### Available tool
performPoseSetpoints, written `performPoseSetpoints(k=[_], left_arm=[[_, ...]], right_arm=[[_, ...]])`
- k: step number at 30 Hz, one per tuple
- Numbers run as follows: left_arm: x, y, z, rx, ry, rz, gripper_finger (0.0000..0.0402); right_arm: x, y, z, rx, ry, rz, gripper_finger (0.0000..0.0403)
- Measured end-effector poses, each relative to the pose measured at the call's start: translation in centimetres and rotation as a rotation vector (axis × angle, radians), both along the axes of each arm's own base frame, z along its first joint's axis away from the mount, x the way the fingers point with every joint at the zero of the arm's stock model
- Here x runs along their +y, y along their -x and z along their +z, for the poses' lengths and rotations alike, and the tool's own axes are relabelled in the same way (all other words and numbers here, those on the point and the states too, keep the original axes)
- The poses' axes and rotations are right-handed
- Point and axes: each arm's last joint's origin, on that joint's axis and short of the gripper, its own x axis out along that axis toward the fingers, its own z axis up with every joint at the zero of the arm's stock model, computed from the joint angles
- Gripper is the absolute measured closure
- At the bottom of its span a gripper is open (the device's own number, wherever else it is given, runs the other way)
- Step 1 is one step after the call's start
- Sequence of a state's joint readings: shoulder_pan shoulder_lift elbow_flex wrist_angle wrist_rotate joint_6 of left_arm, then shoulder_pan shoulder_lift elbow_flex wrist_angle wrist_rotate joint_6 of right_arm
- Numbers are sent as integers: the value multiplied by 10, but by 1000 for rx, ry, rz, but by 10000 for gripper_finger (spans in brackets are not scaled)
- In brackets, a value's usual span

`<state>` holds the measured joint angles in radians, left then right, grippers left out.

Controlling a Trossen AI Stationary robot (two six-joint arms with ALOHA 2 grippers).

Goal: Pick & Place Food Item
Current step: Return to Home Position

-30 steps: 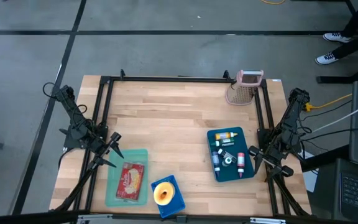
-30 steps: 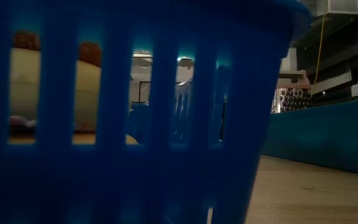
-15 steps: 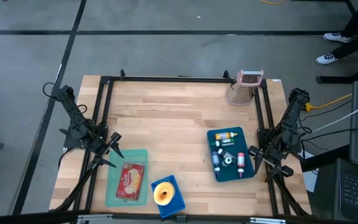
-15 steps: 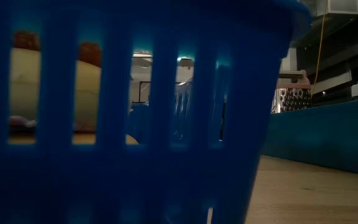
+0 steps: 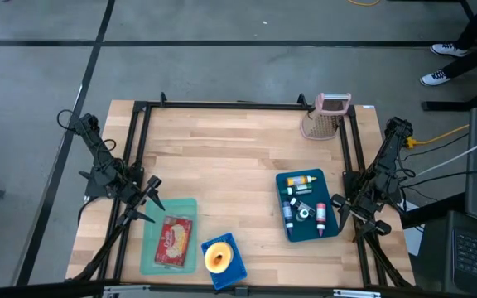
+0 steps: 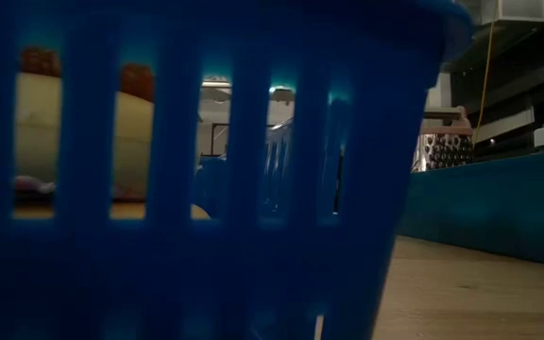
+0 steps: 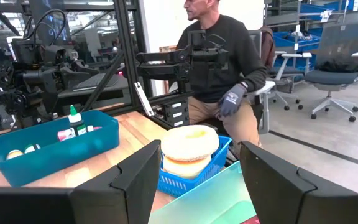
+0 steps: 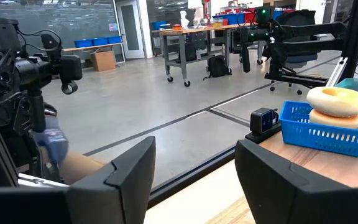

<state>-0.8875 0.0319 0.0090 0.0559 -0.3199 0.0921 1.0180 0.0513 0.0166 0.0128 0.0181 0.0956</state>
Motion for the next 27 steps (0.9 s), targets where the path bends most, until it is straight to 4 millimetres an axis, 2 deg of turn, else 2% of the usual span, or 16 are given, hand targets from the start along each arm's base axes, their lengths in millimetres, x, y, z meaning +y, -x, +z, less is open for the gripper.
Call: performPoseSetpoints(k=[27], left_arm=[[0, 0, 0, 0, 0, 0, 185]], right_arm=[[0, 0, 0, 0, 0, 1, 186]])
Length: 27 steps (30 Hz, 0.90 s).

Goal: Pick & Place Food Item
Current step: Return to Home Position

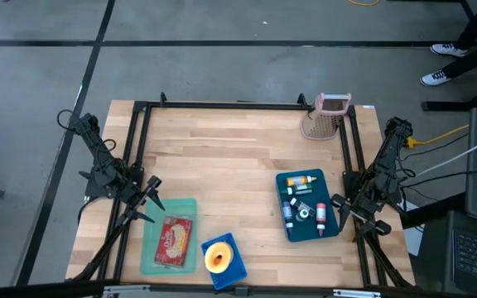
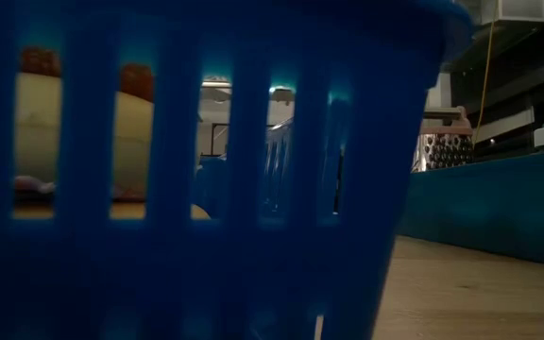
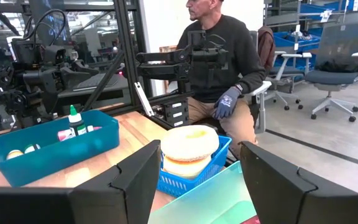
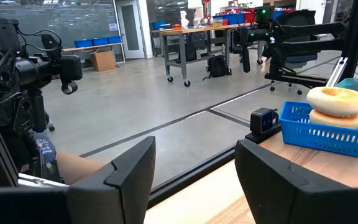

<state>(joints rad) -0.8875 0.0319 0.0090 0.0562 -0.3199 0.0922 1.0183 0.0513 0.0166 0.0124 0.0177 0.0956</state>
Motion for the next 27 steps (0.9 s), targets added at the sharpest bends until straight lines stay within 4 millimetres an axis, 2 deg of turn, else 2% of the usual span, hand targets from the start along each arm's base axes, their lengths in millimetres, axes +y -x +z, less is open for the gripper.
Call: performPoseSetpoints(k=[27], left_arm=[[0, 0, 0, 0, 0, 0, 190]], right_arm=[[0, 0, 0, 0, 0, -1, 186]])
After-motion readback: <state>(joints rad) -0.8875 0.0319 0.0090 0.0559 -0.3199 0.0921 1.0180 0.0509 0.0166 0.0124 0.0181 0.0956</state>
